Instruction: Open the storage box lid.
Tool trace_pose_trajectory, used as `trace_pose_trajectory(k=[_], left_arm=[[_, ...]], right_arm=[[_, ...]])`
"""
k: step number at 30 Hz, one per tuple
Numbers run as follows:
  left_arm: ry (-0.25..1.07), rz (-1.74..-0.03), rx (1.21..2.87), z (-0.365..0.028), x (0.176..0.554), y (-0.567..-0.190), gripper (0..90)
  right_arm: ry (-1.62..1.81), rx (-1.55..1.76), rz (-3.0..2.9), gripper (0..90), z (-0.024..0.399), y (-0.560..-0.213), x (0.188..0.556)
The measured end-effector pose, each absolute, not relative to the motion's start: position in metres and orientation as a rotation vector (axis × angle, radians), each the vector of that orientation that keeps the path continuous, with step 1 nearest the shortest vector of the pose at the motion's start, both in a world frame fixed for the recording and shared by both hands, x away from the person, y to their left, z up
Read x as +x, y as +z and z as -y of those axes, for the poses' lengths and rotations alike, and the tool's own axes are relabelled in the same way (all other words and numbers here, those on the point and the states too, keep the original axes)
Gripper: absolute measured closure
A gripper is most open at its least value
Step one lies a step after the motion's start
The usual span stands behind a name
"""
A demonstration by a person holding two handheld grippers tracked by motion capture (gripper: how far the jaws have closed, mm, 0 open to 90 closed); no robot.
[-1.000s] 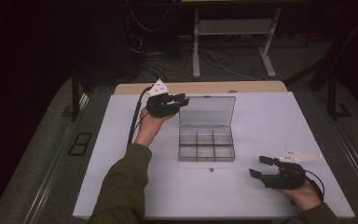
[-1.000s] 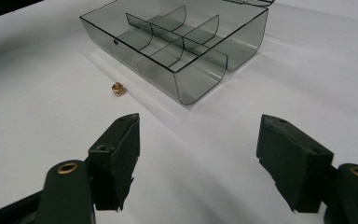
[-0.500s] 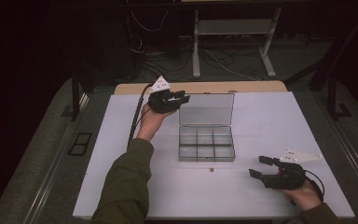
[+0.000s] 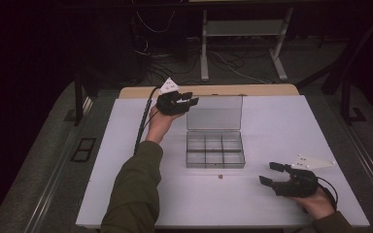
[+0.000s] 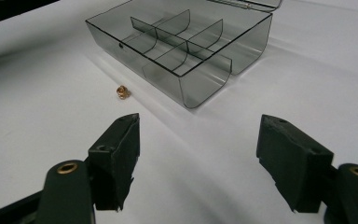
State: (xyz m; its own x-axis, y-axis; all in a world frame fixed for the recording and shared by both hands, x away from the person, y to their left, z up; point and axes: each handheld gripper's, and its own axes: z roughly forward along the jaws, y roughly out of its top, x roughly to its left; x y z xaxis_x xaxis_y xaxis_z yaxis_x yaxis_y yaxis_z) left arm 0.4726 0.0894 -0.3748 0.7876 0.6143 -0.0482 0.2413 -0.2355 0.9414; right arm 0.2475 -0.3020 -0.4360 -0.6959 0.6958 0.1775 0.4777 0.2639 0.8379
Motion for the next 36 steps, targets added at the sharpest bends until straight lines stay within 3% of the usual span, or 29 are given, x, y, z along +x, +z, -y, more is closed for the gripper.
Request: trace_pose_trajectory(k=[36], left_arm=[[0.396,-0.748,1.876,-0.081,0.504,-0.408,43.7]], right_arm=[[1.402,1.089,-2.322,29.8,0.302,-0.437,0.249]])
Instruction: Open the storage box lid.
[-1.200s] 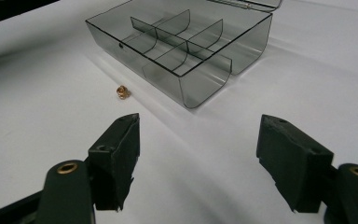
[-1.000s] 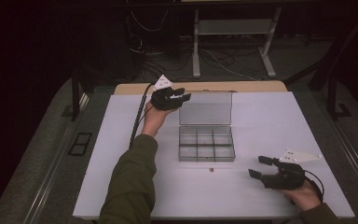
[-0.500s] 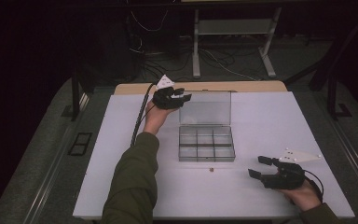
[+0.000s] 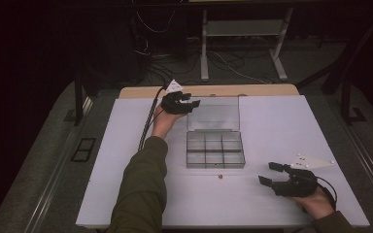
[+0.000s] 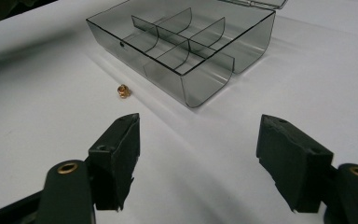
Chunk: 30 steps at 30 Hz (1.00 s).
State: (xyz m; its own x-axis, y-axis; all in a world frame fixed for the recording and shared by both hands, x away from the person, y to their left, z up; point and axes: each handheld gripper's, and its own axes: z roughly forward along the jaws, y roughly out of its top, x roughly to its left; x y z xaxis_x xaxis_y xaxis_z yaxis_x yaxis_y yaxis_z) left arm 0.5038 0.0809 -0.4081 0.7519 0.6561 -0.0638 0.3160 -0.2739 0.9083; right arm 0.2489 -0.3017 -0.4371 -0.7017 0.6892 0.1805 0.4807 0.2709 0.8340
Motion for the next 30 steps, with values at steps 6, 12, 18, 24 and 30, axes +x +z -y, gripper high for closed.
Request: trace_pose_trajectory(k=[6,12,18,24,30], left_arm=[[0.392,-0.745,1.882,-0.081,0.505,-0.411,42.0],[0.386,-0.749,1.893,-0.08,0.507,-0.416,38.4],[0.37,-0.755,1.901,-0.08,0.511,-0.423,36.7],[0.349,-0.774,1.915,-0.079,0.514,-0.427,35.2],[0.342,-0.783,1.926,-0.079,0.515,-0.431,34.8]], right_arm=[[1.402,1.086,-2.322,29.8,0.302,-0.437,0.249],[1.403,1.089,-2.32,29.8,0.301,-0.437,0.249],[1.409,1.095,-2.319,29.7,0.302,-0.437,0.249],[1.414,1.099,-2.321,29.7,0.302,-0.438,0.25],[1.415,1.096,-2.322,29.8,0.302,-0.438,0.25]])
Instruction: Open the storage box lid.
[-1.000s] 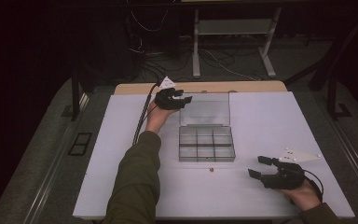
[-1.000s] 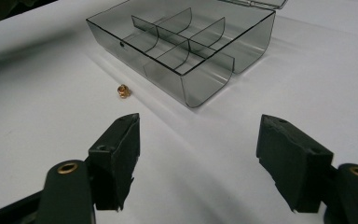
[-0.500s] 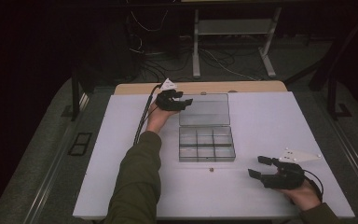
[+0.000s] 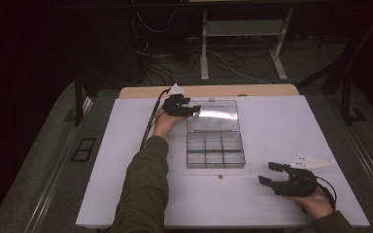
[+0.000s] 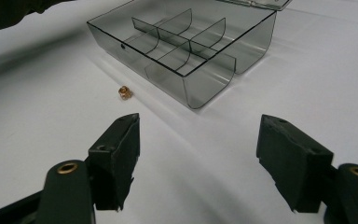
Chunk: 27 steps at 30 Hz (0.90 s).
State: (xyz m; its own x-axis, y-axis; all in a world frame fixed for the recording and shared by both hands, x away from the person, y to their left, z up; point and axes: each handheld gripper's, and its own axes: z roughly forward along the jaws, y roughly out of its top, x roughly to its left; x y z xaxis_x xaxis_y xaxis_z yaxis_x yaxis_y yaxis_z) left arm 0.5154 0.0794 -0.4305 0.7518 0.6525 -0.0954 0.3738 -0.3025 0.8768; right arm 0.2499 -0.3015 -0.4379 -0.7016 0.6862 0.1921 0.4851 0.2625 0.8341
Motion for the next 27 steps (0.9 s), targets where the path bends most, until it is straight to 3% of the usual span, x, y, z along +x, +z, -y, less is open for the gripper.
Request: trace_pose_trajectory(k=[27], left_arm=[[0.27,-0.869,1.961,-0.078,0.519,-0.451,33.2]], right_arm=[[1.409,1.087,-2.331,29.7,0.3,-0.438,0.25]])
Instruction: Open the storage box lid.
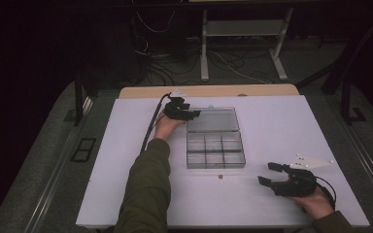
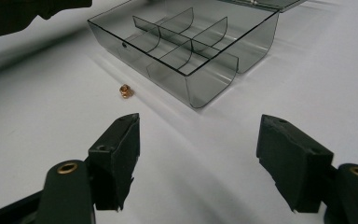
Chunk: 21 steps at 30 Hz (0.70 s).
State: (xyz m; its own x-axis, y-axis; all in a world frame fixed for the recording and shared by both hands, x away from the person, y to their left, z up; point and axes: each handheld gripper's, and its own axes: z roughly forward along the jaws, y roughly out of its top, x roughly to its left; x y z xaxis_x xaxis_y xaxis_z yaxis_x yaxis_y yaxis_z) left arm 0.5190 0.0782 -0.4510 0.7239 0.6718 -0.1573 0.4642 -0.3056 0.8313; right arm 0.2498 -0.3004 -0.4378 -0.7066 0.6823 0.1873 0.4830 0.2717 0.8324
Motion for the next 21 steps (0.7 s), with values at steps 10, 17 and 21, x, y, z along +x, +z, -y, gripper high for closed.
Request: trace_pose_trajectory(k=[10,17,21], left_arm=[[0.271,-0.871,1.99,-0.0792,0.5185,-0.4536,33.0],[0.282,-0.882,1.948,-0.0832,0.5164,-0.4495,32.3],[0.282,-0.868,1.949,-0.0834,0.5115,-0.4445,31.7]], right_arm=[[1.402,1.081,-2.333,29.7,0.3,-0.4376,0.2496],[1.402,1.081,-2.333,29.7,0.3003,-0.4376,0.2501],[1.402,1.079,-2.332,29.7,0.2995,-0.4375,0.2509]])
